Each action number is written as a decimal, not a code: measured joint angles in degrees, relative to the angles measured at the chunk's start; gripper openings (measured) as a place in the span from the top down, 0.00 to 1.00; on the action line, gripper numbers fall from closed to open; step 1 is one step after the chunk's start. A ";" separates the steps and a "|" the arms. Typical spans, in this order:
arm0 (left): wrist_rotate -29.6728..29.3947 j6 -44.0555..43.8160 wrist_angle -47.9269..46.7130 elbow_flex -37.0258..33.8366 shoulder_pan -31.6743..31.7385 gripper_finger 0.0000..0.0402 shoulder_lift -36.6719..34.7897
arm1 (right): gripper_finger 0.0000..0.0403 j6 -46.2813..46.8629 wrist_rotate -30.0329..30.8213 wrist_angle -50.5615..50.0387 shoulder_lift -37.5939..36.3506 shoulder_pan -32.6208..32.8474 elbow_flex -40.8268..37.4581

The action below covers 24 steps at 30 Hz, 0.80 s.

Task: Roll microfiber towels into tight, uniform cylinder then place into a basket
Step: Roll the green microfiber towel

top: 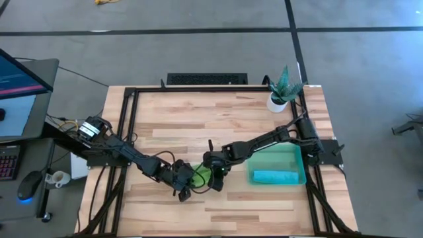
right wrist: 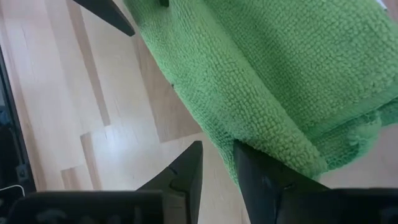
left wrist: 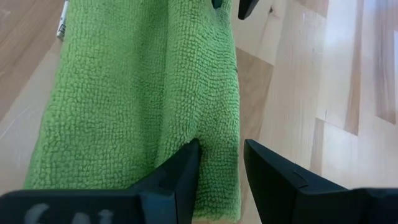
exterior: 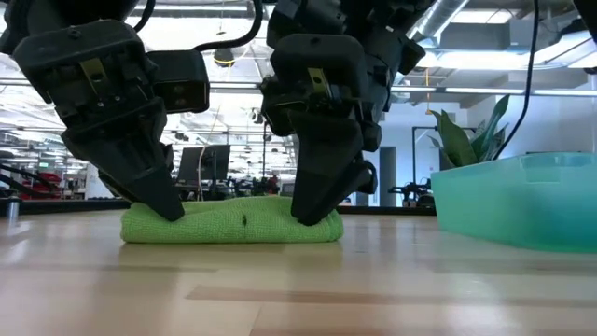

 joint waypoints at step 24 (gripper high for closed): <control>-1.23 8.72 -2.64 -0.22 -0.44 0.69 -4.58 | 0.70 2.91 -0.12 -0.48 0.04 -0.10 -0.16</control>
